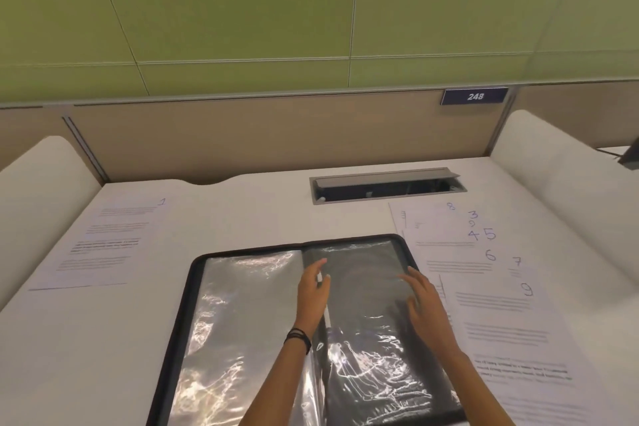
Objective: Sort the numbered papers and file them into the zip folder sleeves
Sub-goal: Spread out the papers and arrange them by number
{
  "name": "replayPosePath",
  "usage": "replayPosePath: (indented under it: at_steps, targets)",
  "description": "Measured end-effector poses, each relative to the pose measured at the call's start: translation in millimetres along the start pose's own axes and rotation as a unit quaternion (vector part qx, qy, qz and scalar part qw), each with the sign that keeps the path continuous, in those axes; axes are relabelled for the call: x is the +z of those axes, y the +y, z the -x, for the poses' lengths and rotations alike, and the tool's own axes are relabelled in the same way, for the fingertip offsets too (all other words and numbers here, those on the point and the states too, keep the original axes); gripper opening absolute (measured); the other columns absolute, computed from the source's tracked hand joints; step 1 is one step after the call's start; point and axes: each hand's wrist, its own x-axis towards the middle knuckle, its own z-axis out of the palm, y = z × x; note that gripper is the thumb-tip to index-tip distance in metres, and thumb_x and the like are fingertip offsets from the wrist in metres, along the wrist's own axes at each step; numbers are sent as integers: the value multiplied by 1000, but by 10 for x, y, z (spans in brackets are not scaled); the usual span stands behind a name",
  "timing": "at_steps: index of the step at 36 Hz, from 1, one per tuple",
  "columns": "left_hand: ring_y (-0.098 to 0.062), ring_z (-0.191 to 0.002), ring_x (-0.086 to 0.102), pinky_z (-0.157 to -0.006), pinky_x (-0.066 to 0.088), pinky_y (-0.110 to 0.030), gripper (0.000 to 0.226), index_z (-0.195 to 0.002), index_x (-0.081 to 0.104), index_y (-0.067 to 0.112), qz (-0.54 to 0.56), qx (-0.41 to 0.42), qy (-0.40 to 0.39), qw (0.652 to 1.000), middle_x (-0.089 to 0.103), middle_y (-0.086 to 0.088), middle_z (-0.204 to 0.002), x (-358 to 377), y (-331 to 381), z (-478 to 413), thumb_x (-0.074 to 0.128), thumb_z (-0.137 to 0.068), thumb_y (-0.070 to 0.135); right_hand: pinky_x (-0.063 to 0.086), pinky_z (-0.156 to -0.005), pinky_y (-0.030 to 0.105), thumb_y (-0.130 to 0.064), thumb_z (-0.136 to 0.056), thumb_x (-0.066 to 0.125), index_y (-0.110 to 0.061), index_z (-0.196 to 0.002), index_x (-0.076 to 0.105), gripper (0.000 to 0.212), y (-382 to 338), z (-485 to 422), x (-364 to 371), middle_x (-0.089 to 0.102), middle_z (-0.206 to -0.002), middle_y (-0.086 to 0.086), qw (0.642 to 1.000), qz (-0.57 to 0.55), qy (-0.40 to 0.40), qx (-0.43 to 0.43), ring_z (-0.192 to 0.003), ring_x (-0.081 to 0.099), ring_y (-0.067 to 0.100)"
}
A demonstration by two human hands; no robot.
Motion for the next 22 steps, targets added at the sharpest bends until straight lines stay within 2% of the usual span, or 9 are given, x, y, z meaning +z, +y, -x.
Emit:
replayPosePath:
  at_steps: [4,9,14,22]
  targets:
    - [-16,-126,44,-107,38,-34,35,-128,53,19,-35,23,-30,999,47,6,-128,205,4,-10,51,-95,9,25,-109,27,3,-88,51,-14,-127,55,42,152,12,-72,44,-142,5,1000,-14,19,17,-130,42,22]
    - [-1,-109,49,-89,37,-15,32,-125,53,22,-45,33,-45,997,47,10,-123,424,40,-19,50,-95,9,24,-107,25,1,-92,47,-14,-128,53,40,358,0,-156,42,-143,5,999,-28,15,24,-132,39,21]
    - [-5,-115,44,-93,37,-18,31,-123,55,19,-48,37,-58,996,49,7,-124,648,62,-55,50,-95,7,23,-107,23,-3,-93,47,-16,-129,52,39,525,-13,-243,40,-144,3,999,-26,8,26,-133,37,19]
    - [-5,-117,46,-100,39,-22,30,-116,54,26,-41,44,-73,996,52,8,-123,985,101,-34,50,-95,6,23,-108,24,-4,-93,48,-17,-131,50,39,826,-117,-389,41,-144,5,999,-11,-11,33,-133,37,21]
